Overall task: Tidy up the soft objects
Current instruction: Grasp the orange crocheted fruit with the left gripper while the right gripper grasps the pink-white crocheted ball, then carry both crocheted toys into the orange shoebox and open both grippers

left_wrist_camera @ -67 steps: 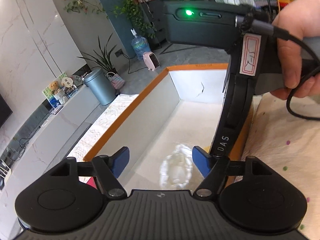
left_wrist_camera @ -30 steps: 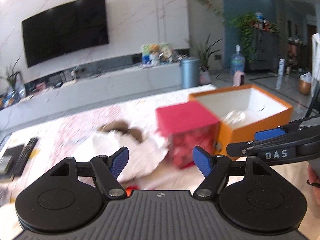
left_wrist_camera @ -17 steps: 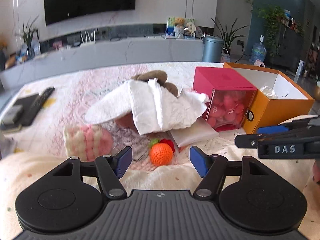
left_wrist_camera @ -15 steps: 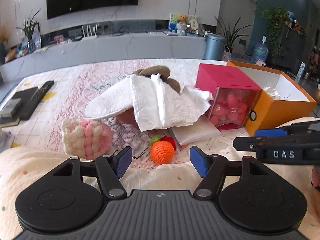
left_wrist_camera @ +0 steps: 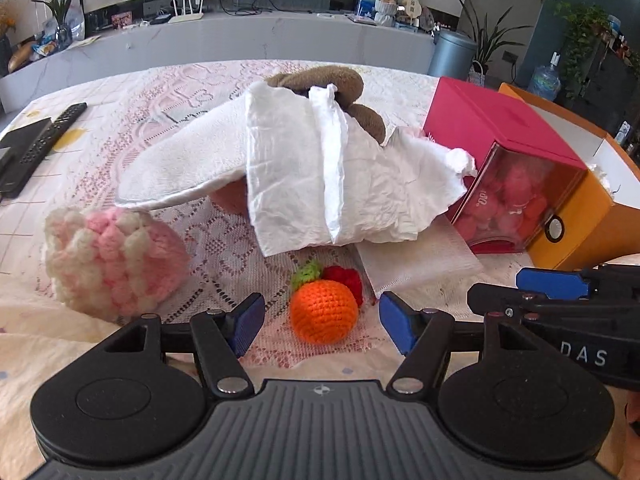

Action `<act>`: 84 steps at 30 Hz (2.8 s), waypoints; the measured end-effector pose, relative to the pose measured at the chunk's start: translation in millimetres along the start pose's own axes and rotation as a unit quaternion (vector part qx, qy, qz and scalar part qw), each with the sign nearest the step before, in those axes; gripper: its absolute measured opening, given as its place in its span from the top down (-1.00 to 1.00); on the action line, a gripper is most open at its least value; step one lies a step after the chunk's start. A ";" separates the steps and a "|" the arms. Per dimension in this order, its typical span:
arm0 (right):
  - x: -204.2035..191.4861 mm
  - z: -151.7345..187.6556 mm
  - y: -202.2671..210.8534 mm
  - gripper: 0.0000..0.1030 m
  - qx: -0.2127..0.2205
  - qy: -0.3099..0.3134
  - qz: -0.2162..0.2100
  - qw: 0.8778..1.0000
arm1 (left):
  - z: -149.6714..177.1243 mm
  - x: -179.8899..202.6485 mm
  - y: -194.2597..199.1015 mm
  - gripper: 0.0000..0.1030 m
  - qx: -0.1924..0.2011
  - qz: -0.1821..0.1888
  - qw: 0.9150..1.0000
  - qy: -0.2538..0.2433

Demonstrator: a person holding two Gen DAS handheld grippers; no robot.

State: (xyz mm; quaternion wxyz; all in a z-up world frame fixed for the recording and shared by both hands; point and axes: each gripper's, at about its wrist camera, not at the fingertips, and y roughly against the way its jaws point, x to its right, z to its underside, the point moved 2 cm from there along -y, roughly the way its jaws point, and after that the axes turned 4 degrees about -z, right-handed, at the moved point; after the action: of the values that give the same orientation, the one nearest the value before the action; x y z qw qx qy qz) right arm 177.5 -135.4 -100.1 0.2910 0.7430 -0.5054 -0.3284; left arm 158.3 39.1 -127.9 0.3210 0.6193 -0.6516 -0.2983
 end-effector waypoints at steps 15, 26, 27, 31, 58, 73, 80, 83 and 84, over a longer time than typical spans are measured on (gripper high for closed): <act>-0.6 -3.2 -14.2 0.02 -0.002 0.008 -0.027 1.000 | 3.9 3.0 -11.9 0.10 -0.030 -0.010 1.000 0.001; -33.1 -13.8 -4.4 0.02 0.017 0.040 -0.076 0.996 | 3.9 -33.8 57.0 0.10 0.035 -0.063 0.996 0.060; -41.0 -15.1 -5.9 0.02 0.016 0.051 -0.083 0.995 | 3.5 -39.5 62.5 0.10 0.037 -0.067 0.995 0.065; -71.4 -17.4 -15.8 0.02 0.008 0.097 -0.114 0.989 | -8.9 -58.7 76.5 0.10 0.043 -0.100 0.992 0.070; -175.7 -56.5 -106.4 -0.03 -0.022 0.279 -0.235 0.931 | -38.2 -130.4 27.9 0.11 -0.020 -0.181 0.979 0.089; -160.5 -47.3 -63.5 0.71 -0.027 0.239 -0.214 0.947 | -38.9 -118.8 60.0 0.11 0.025 -0.190 0.978 0.083; -135.4 -38.8 -8.8 0.70 -0.003 0.210 -0.196 0.958 | -40.4 -97.5 90.6 0.10 0.046 -0.178 0.980 0.072; -120.2 -32.3 17.2 0.70 0.015 0.197 -0.178 0.964 | -41.1 -83.2 99.6 0.10 0.052 -0.166 0.983 0.065; -112.3 -30.0 27.2 0.69 0.022 0.187 -0.172 0.967 | -41.2 -78.0 102.4 0.10 0.055 -0.162 0.983 0.062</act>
State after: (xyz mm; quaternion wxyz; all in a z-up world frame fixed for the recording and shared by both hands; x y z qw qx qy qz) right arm 155.1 -35.2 -39.1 0.3027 0.8733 -0.3135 -0.2178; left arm 129.8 122.9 -25.8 0.2734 0.7506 -0.5371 -0.2709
